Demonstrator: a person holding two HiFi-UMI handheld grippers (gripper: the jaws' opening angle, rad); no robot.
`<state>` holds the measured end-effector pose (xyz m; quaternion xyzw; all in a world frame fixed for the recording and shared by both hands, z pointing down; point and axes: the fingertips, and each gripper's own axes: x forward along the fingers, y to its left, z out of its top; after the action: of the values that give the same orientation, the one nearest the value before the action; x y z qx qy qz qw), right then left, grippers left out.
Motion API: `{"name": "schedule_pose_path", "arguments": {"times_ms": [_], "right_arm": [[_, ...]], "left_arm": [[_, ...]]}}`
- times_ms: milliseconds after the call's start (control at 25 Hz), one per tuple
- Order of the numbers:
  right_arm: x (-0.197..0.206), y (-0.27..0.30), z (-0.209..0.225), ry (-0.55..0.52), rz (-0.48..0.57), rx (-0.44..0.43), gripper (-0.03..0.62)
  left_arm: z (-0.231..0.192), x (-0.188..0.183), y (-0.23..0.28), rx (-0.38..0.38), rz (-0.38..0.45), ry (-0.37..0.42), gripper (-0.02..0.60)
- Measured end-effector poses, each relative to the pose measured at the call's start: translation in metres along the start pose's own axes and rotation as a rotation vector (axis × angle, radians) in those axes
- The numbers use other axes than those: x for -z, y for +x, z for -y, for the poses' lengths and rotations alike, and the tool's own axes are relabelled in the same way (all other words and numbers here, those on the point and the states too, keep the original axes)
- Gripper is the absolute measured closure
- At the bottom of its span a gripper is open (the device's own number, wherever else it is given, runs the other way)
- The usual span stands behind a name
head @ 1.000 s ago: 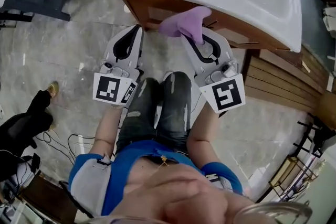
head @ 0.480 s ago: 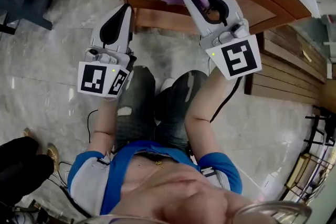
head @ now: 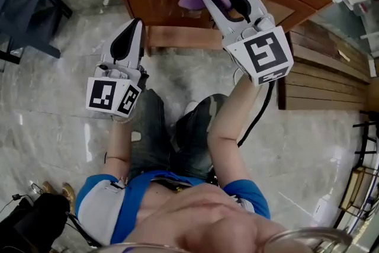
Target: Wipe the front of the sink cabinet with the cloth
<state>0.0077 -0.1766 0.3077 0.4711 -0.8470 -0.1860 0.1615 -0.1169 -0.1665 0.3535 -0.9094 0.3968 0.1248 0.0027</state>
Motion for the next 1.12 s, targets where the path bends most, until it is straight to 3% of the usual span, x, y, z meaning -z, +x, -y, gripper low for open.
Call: {"name": "schedule_pose_path", "arguments": {"times_ms": [240, 480, 840, 1120], "right_arm": [[0.033, -0.01, 0.025, 0.027, -0.149, 0.151, 0.532], [0.063, -0.006, 0.047, 0.063, -0.22, 0.263, 0.533], [0.075, 0.007, 0.059, 0.175, -0.174, 0.361, 0.533], [0.067, 0.015, 0.05, 0.223, -0.103, 0.312, 0.533]], "left_arm": [[-0.007, 0.03, -0.006, -0.006, -0.018, -0.07, 0.583], [-0.015, 0.049, -0.025, -0.022, -0.05, -0.12, 0.583], [-0.026, 0.049, -0.049, -0.072, -0.056, -0.097, 0.583], [-0.031, 0.044, -0.062, -0.097, -0.066, -0.08, 0.583]]}}
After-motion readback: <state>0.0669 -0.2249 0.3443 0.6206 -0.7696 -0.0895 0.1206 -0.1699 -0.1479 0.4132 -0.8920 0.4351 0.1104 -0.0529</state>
